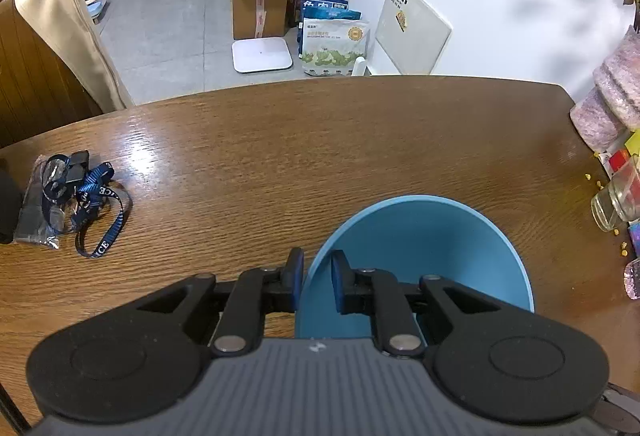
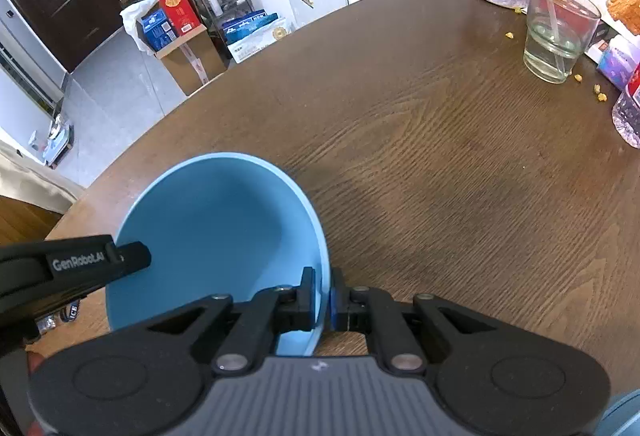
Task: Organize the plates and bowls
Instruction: 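Lift and carry the blue bowl with both tools toward the nested bowls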
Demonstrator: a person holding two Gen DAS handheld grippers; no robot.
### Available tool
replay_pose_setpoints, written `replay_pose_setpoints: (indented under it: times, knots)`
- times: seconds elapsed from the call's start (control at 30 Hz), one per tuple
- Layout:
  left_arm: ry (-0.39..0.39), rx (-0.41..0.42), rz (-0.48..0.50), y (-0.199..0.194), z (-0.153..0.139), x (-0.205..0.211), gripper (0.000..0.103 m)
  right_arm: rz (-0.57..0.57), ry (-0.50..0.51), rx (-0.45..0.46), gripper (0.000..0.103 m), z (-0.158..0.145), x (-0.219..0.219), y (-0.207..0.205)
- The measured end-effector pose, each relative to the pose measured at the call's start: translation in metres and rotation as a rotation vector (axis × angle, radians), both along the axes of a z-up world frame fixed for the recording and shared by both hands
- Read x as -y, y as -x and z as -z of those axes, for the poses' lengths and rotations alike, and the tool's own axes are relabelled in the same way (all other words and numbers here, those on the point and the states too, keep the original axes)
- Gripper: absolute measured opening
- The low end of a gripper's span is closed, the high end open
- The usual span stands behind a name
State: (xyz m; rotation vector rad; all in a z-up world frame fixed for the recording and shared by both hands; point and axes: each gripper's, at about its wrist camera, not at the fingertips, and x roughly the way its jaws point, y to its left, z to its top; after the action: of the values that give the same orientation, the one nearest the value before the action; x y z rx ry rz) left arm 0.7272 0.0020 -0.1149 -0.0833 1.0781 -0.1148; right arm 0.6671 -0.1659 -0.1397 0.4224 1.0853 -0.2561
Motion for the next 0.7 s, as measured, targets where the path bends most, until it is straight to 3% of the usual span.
replay_pose_setpoints:
  times: [0.7]
  knots:
    - [0.042, 0.054, 0.017, 0.040, -0.037, -0.018, 0.015, 0.006, 0.000, 0.048, 0.007, -0.031, -0.010, 0.042]
